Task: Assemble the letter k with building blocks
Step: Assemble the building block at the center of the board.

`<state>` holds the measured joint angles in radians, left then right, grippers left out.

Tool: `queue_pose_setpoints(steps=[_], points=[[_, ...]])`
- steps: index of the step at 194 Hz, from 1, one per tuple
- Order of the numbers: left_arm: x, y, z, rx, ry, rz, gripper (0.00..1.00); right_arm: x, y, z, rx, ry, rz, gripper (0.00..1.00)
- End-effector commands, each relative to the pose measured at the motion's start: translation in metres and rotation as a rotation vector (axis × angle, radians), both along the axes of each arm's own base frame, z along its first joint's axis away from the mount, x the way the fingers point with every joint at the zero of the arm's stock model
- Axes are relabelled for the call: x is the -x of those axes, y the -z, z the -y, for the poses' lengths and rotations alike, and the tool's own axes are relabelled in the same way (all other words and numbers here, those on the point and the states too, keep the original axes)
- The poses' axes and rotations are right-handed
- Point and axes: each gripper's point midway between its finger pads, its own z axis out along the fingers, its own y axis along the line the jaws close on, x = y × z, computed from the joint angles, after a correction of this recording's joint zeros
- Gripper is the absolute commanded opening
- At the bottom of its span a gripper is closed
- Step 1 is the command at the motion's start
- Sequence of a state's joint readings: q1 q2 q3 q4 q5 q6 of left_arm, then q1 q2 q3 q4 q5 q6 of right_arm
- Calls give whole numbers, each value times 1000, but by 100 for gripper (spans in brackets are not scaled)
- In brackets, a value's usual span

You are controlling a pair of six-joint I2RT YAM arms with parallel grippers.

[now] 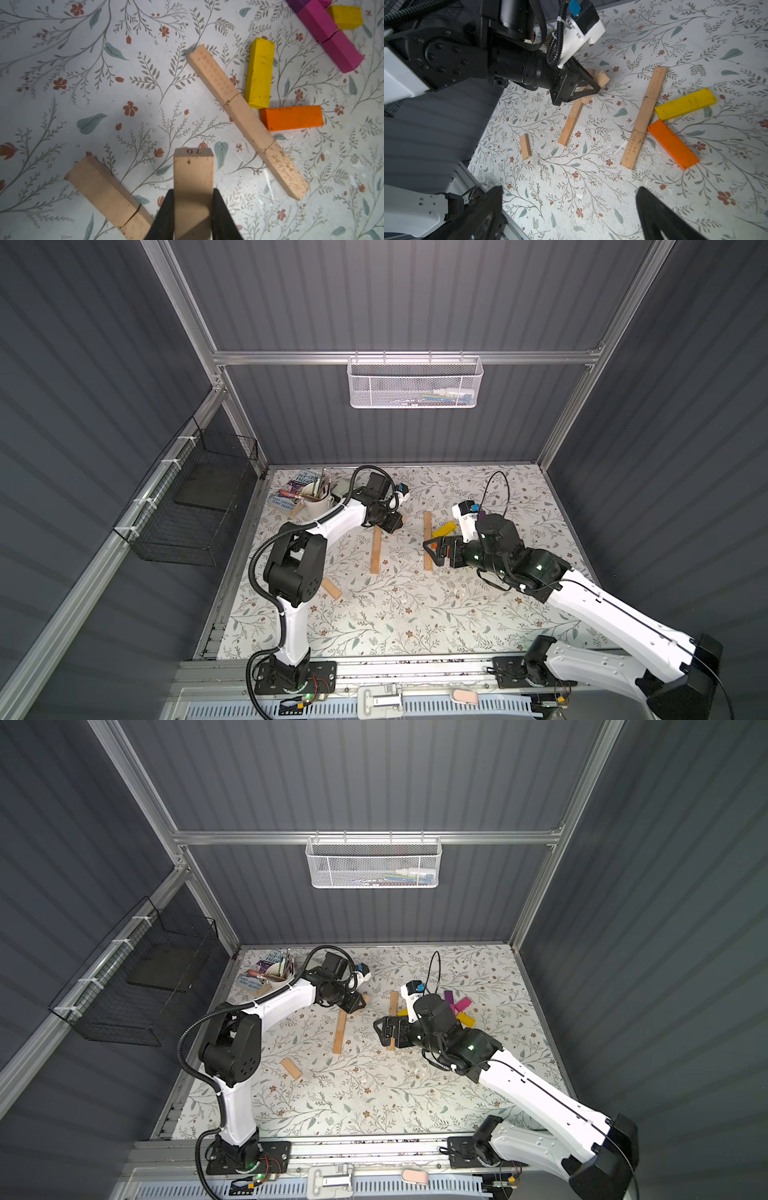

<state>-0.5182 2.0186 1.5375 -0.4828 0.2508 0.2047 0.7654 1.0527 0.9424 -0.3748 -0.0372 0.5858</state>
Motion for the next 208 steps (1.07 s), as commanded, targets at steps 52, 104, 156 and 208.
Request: queue_pose_setpoints(steps=[52, 104, 156, 208], points=[[-7, 46, 1, -120, 80, 0, 24, 1, 4, 2, 1, 14, -14, 99], [-10, 51, -1, -143, 76, 4, 43, 0, 6, 0, 5, 9, -19, 99], [-8, 47, -5, -206, 104, 27, 43, -1, 5, -2, 4, 5, -20, 99], [-3, 51, -8, -267, 130, 27, 46, -2, 6, -3, 3, 1, -23, 99]])
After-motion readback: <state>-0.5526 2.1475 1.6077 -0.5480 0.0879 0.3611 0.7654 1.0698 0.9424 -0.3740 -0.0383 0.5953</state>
